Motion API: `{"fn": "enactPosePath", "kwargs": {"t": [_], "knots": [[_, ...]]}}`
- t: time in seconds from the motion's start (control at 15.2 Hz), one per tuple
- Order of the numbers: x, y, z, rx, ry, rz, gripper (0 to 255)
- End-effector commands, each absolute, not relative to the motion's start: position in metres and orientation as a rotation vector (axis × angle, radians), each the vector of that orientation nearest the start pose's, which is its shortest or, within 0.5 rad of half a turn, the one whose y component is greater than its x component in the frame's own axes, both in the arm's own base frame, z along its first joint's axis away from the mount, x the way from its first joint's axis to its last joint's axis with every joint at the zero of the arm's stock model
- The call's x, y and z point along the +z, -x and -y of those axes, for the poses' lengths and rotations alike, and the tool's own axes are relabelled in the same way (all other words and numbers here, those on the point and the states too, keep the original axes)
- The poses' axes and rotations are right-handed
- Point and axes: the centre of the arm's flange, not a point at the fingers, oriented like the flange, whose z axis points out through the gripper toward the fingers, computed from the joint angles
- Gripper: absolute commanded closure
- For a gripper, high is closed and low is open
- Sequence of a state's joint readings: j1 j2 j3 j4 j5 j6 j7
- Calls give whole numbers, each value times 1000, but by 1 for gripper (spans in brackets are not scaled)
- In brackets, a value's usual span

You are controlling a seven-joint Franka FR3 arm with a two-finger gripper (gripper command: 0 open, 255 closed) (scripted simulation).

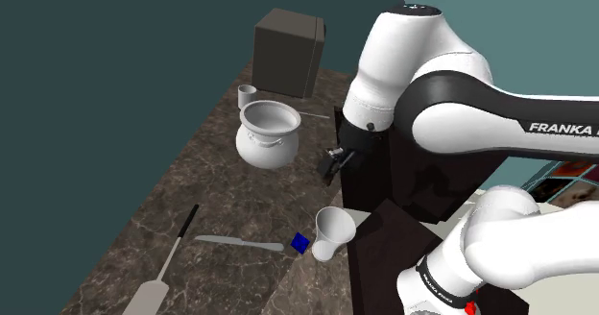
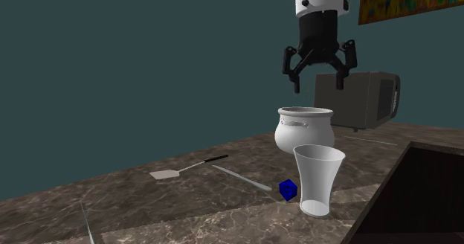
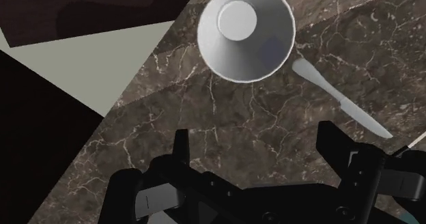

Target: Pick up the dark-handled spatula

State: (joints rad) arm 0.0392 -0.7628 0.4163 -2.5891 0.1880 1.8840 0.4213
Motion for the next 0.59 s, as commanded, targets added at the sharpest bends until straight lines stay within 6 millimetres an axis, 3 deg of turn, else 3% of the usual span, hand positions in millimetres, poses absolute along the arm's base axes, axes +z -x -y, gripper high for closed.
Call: {"fn": "enactPosePath", "kwargs": {"t": [0.0,0.53], "knots": [[461,-299,-190,-95,3212,-280,0],[408,-322,-277,-93,3163,-551,0]]}}
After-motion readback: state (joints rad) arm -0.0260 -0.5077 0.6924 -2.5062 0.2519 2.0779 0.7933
